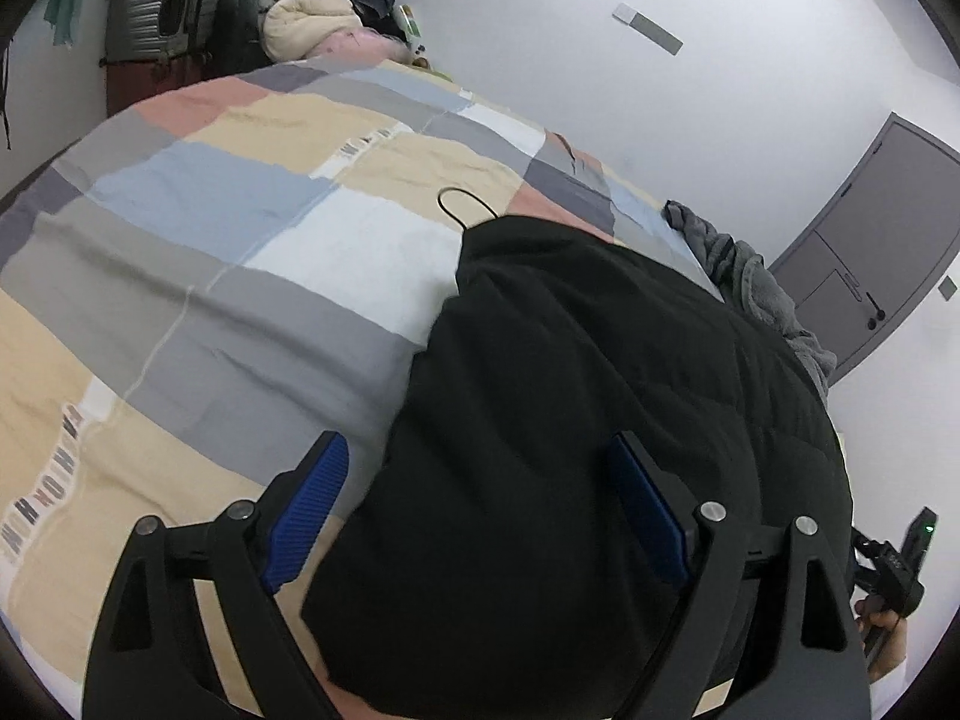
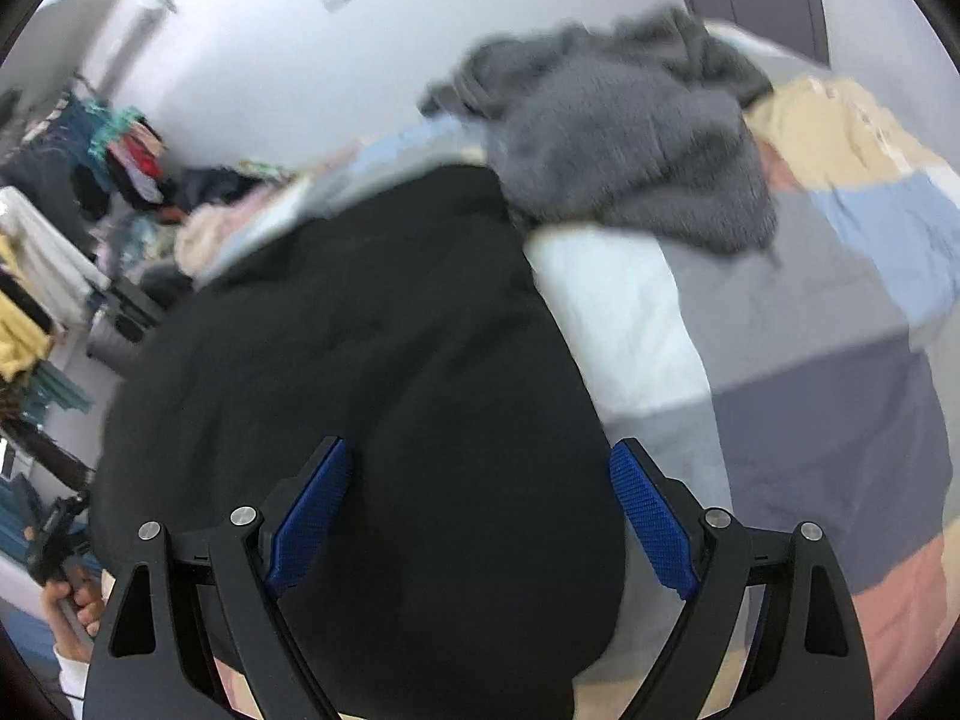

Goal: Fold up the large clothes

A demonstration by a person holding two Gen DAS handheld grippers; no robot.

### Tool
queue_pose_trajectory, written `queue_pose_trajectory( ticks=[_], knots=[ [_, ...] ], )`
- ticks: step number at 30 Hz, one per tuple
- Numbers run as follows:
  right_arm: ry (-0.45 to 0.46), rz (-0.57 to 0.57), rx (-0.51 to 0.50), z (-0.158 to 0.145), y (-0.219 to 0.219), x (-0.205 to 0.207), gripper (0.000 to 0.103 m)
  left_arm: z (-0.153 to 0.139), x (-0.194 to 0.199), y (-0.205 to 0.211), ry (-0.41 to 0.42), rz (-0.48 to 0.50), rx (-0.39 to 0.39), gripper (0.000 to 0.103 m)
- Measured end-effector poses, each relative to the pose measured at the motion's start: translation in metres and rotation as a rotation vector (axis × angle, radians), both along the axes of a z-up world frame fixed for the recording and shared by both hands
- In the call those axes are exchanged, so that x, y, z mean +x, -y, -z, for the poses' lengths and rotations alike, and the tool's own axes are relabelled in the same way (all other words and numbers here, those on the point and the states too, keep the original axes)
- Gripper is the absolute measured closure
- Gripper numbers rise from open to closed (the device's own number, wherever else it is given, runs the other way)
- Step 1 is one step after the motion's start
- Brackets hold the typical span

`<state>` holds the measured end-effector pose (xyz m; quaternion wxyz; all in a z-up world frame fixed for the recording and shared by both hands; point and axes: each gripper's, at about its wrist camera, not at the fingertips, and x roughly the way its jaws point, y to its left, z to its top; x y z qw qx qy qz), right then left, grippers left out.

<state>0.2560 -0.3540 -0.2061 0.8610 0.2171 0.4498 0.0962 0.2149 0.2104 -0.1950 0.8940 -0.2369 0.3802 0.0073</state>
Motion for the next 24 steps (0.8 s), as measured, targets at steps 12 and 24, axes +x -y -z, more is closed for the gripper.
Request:
queue_pose_trajectory(
  ticks=[12,24],
  knots=[
    [0.179,-0.142,-0.082,-0.043,-0.037,-0.039,0.094,-0.027,-0.042,0.007,0.149,0.075,-0.067,0.095],
    [0.031,-0.192,-0.316,-0.009,-0.058,-0.033,0.093,-0.005,-0.036,0.024,-0.038,0.078,0.104,0.093]
  ],
)
